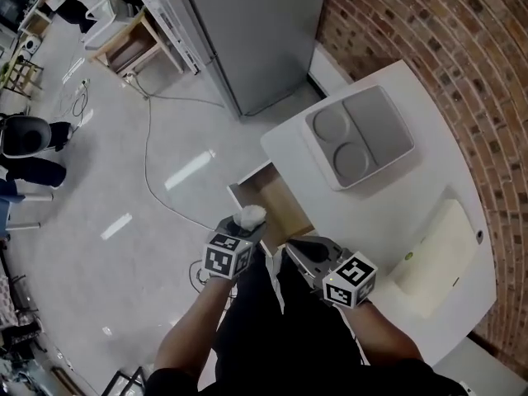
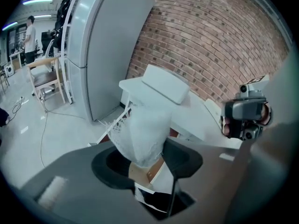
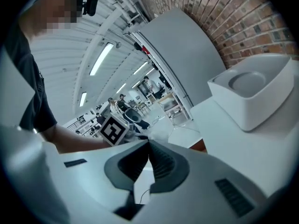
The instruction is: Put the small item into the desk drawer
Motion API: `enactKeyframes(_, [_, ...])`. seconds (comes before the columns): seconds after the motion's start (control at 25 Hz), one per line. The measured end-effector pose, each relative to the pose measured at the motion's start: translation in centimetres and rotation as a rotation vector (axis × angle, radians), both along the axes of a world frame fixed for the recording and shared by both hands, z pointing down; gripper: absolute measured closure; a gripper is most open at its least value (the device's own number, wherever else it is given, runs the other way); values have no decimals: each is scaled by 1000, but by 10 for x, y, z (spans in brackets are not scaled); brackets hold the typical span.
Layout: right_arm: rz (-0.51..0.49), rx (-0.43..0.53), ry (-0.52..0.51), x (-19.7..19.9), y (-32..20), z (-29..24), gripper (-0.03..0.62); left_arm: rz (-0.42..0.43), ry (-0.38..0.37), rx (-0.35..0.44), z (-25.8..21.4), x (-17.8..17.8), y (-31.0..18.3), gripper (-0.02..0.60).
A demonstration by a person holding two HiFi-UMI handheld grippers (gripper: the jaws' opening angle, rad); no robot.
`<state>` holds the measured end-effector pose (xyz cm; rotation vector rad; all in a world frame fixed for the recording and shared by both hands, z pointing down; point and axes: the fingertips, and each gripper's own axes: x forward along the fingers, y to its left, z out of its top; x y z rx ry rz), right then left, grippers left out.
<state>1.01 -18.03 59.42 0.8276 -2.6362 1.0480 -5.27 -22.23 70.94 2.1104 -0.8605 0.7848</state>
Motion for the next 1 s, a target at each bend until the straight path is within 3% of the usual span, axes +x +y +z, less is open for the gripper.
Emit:
enactKeyframes(0.4, [44, -61, 44, 5, 3, 51, 583, 158, -113, -144, 105, 27, -5, 385])
enactKeyframes(0.64, [99, -69, 45, 20, 9, 65, 583, 264, -141, -216, 154, 51, 10, 385])
enactKeyframes(1.0, [163, -118, 38, 38, 29, 77, 583, 326, -234, -251, 200, 65, 6, 384])
